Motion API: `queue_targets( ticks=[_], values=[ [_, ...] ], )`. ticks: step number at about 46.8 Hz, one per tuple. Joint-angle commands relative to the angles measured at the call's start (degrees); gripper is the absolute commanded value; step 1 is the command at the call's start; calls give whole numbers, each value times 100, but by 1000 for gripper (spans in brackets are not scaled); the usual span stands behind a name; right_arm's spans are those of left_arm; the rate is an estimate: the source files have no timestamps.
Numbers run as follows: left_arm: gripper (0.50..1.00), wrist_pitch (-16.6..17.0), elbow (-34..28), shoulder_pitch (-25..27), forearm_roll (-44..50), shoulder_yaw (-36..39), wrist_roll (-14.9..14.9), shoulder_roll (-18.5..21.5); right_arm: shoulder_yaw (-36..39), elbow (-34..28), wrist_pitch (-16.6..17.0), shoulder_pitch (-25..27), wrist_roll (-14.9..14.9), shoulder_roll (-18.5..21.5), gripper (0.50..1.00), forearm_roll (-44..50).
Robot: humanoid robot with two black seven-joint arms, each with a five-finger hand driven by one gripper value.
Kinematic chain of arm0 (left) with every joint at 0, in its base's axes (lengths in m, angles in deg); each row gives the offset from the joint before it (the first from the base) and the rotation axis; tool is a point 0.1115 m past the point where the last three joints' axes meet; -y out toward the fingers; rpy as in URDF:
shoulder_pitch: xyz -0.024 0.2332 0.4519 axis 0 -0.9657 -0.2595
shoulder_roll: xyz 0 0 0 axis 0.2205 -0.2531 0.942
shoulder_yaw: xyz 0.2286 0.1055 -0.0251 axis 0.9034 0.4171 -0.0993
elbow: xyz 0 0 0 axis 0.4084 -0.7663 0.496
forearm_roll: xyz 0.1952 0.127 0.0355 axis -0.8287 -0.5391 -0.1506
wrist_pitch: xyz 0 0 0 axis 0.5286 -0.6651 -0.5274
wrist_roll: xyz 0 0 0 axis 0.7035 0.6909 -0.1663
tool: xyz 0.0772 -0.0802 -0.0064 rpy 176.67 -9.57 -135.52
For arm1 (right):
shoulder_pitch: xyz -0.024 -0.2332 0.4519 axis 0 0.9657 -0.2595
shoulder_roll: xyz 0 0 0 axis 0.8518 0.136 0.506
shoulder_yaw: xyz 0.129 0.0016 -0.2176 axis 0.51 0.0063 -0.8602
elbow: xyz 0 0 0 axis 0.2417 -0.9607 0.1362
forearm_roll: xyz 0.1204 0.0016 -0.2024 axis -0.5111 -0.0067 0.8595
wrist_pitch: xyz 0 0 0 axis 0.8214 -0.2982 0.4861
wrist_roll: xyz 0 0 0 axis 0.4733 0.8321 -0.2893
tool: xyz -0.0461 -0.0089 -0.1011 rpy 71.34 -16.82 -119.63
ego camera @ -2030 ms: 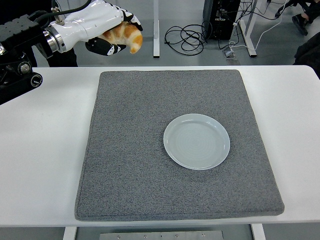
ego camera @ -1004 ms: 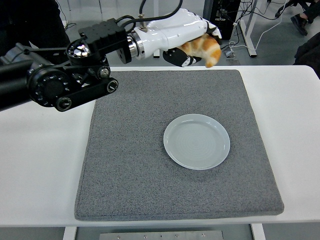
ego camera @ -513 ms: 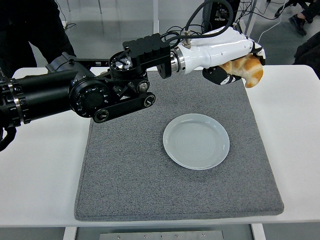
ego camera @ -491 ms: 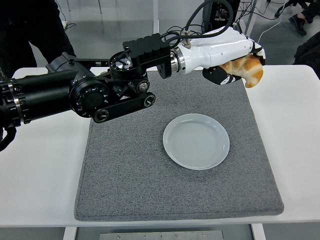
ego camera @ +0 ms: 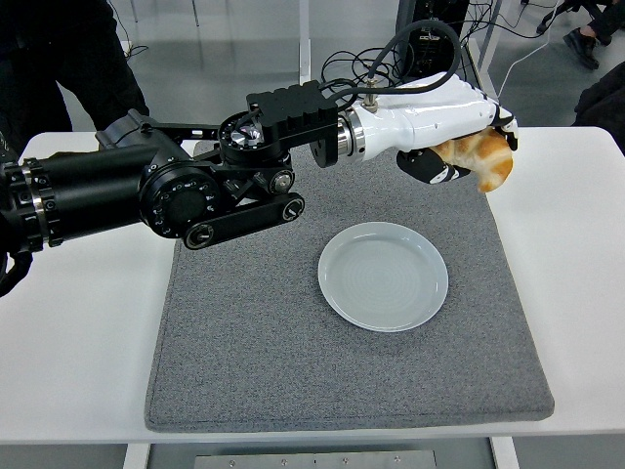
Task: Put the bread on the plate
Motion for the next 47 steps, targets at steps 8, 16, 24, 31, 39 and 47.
queue_targets(
  ticks=[8, 16, 24, 31, 39, 47],
  values=[
    [500, -16, 4, -2, 0, 141, 6, 3, 0, 0, 0, 0, 0, 0, 1000, 1],
    [500, 10, 4, -133, 0, 229, 15, -76, 0, 0, 0, 0, 0, 0, 1000, 1],
    [500, 19, 22, -380, -70, 440, 41, -76, 0, 0, 0, 0, 0, 0, 1000, 1],
    [500, 71, 118, -678, -87, 844, 41, -76, 0, 0, 0, 0, 0, 0, 1000, 1],
    [500, 273, 154, -1091, -122, 1169, 50, -76, 0, 0, 0, 0, 0, 0, 1000, 1],
    [500, 458, 294, -1267, -175, 1451, 50, -76, 0, 0, 0, 0, 0, 0, 1000, 1]
  ],
)
